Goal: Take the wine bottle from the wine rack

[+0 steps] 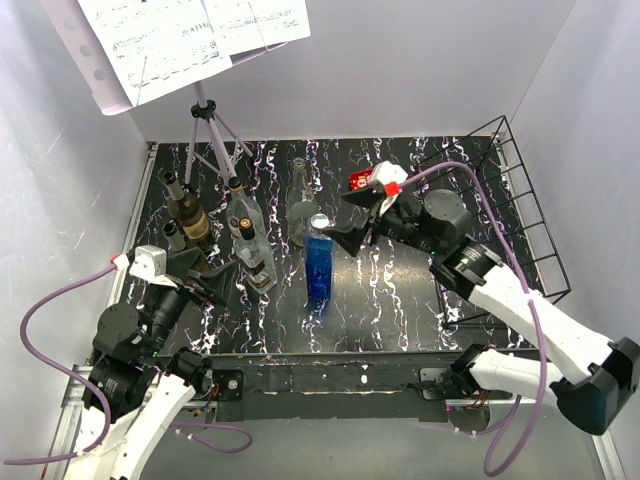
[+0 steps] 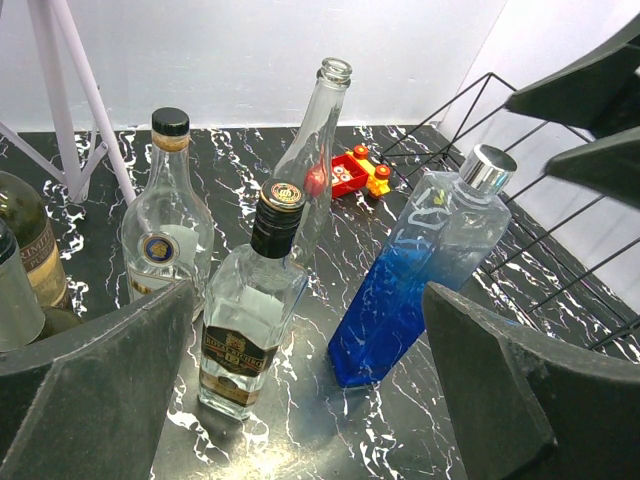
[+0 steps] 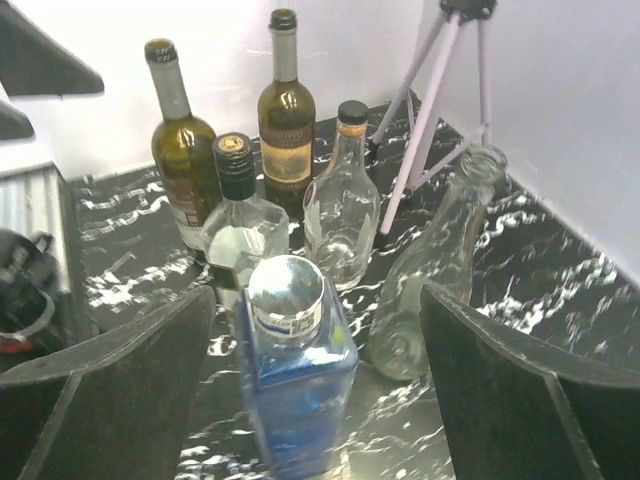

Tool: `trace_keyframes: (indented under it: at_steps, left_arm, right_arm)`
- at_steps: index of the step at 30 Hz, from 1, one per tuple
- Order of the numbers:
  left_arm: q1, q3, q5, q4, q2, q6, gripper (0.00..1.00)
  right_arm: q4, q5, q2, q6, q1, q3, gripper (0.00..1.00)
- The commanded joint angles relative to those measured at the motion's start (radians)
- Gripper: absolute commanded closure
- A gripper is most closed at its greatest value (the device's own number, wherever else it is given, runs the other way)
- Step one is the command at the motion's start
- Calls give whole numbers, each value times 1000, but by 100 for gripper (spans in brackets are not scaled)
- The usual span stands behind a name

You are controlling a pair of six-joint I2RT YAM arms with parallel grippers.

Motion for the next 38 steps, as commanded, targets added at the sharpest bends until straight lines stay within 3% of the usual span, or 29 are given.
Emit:
trace_keyframes:
  at_steps: [1,6,10,13,24,38]
  left_arm:
    - [-3,-6,10,9,19,10,2]
    - [-3,-17,107,31,36,13,2]
    - [-3,-25,180,49,49,15,2]
    - [-3,-26,214,51,63,-1,2]
    - [-3,-29,259,70,140,-4,2]
    - [-3,-31,245,70,140,-5,2]
  right_arm:
    - [-236,192,-116,261,4,81,9]
    - [-536,482,-277,558,4,71,9]
    - [-830,560,-331,609,4,126,8]
    - [-929,594,-361,611,4,121,7]
    - [-957,596,-486,591,4,-9,7]
    - [-938,591,-499,572,4,-11,7]
